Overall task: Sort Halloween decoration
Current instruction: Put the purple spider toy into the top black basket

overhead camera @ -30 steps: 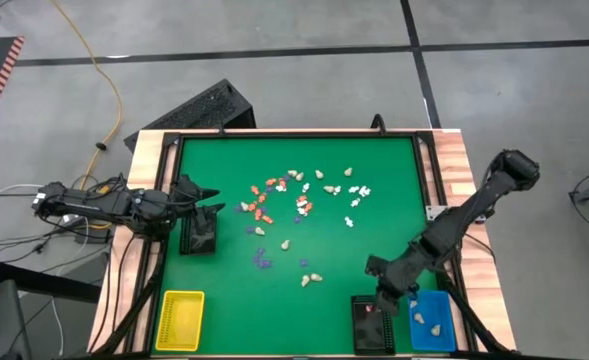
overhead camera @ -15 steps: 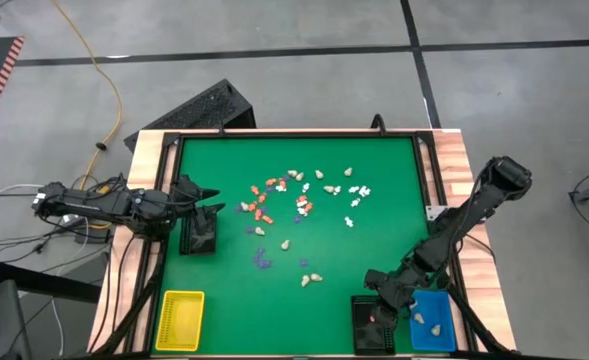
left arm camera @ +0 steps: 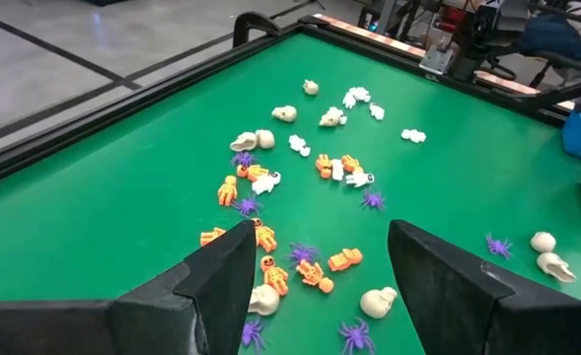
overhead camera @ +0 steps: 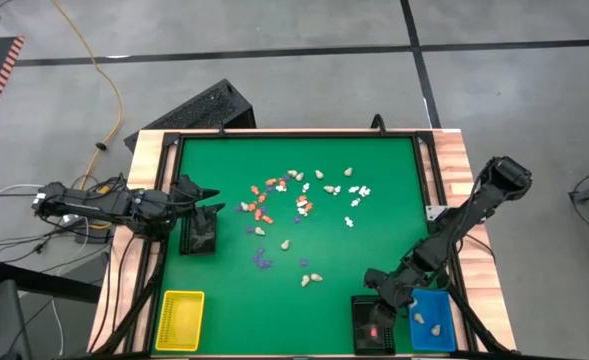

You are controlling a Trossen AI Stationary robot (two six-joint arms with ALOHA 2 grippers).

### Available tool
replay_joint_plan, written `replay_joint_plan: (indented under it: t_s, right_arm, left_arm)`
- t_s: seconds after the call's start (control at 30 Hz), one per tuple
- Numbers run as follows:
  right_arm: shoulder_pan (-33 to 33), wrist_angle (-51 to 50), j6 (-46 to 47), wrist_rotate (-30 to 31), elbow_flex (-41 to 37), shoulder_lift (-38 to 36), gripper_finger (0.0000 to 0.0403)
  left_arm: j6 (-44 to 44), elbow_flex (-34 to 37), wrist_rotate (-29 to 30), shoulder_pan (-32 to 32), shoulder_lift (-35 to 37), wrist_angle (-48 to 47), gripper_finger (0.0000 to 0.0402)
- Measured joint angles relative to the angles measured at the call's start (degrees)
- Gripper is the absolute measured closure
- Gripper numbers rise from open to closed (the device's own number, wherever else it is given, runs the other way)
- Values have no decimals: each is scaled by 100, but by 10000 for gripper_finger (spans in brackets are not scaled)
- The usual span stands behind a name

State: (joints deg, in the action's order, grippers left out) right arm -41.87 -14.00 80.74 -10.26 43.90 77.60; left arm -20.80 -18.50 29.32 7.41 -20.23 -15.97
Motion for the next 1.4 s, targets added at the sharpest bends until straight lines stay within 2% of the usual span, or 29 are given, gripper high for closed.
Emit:
replay_joint_plan:
  t_s: [0.17, 0.3, 0.4, 0.67, 0.87, 1.03, 1.2, 1.4]
  right_arm:
    - [158, 758, -323, -29, 0, -2, 246]
    - [575, 1601, -741, -49, 0, -4, 252]
    - [1010, 1747, -1099, -51, 4, -7, 260]
    - [2275, 1744, -3317, 1, 4, -7, 270]
    - [3127, 1748, -5217, 845, 4, -7, 271]
    - [3596, 1979, -6710, 1606, 4, 54, 271]
    - [3853, 2905, -7573, 1656, 4, 520, 271]
    - [3907, 3948, -8251, 1654, 2, 1548, 271]
  left_arm:
    - [20, 2, 0, 1, -1, -2, 181]
    - [20, 0, 0, 1, -1, -1, 181]
    - [20, -1, 0, 1, -2, 1, 181]
    - [20, 1, 0, 1, -2, 0, 181]
    - [22, -1, 0, 0, -2, -2, 181]
    - [24, 0, 0, 1, -2, -2, 181]
    - [24, -1, 0, 1, -2, -8, 181]
    - [167, -1, 2, -2, -2, -12, 181]
